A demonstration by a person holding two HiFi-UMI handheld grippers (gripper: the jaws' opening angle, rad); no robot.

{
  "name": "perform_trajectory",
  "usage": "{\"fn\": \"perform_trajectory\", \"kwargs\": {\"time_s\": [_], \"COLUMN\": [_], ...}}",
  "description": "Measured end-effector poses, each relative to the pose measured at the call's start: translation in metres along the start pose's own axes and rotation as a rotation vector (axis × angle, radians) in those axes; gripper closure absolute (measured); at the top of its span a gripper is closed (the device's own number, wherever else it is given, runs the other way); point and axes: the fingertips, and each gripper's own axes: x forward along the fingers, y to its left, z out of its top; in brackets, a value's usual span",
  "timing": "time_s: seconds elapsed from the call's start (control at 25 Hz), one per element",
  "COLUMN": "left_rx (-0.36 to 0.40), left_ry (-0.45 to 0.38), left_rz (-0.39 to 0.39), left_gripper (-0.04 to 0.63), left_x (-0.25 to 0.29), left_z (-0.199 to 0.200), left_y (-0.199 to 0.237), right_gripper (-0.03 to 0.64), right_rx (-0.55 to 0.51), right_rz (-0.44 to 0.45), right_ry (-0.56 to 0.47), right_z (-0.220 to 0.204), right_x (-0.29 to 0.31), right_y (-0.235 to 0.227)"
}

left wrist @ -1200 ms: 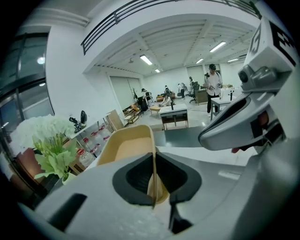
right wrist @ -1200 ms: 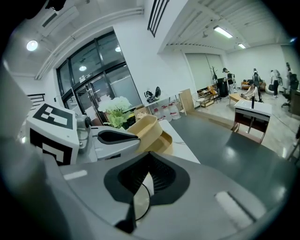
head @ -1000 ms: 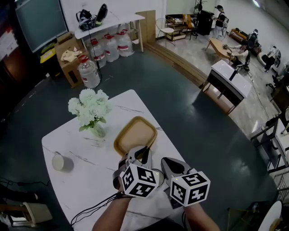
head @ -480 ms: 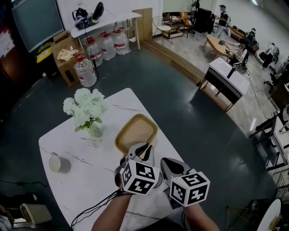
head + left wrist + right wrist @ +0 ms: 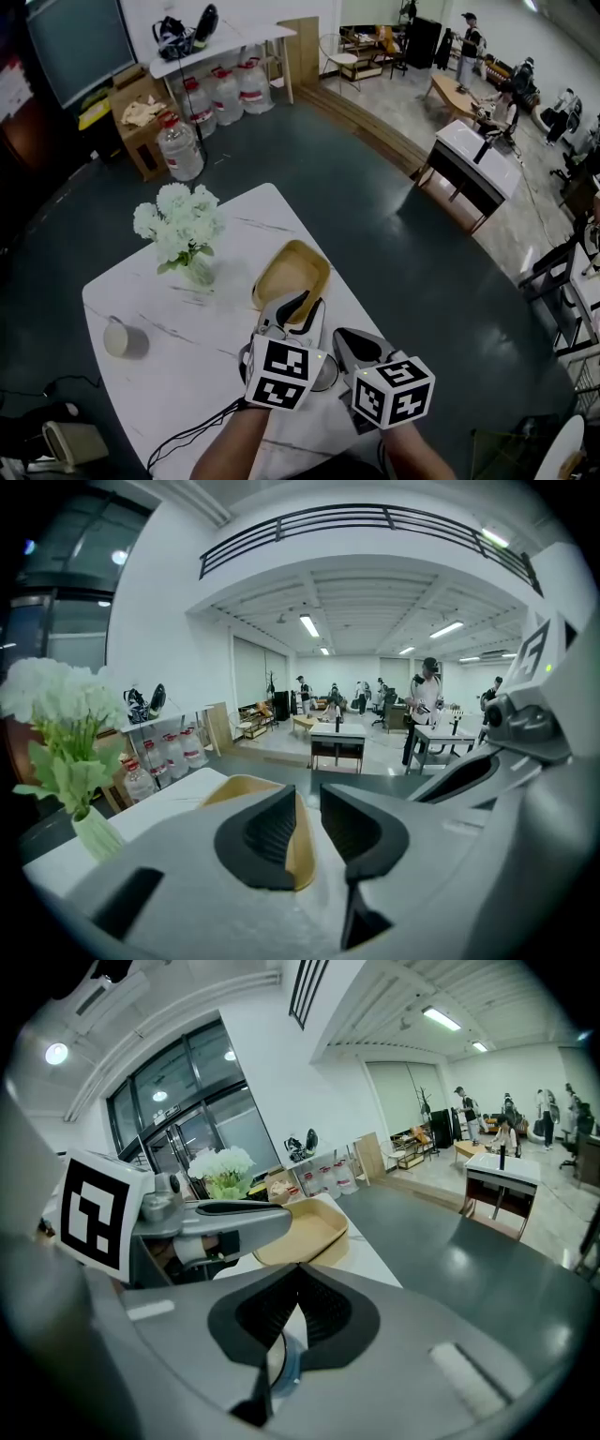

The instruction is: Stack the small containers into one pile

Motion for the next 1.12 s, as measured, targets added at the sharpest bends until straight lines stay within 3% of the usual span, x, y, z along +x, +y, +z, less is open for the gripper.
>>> {"fn": "perform_trajectory", "kwargs": {"time_s": [0.28, 0.44, 0.64, 0.88, 1.12], "left_rx": [-0.058, -0.107, -0.099, -0.122, -0.139], "left_ry": [-0.059, -0.073, -0.101, -0.086, -0.081], "left_rz": [0.07, 0.113, 0.206, 0.182, 0.225], "left_gripper": [0.6, 0.6, 0.6, 0.6, 0.598], "left_x": [-0.036, -0.058, -0.09, -0.133, -0.186], "left_z": [-0.003, -0.016, -0.023, -0.037, -0.056], "left_y": [0.021, 0.037, 0.054, 0.053, 0.063], "right_gripper": [0.617, 0.617, 0.617, 0.617, 0.617], "right_rx": [-0.013, -0.029, -0.061, -0.087, -0.117], "right_rz": [0.017, 0.016, 0.028, 0.017, 0.031], "right_ry": [-0.012, -0.024, -0.052, -0.088, -0.117], "right_z": [0.004, 0.008, 0.018, 0.023, 0.017], "right_x": [0.004, 0.006, -0.003, -0.019, -0.034], "right_y": [0.007, 0.015, 0.037, 0.065, 0.102]}}
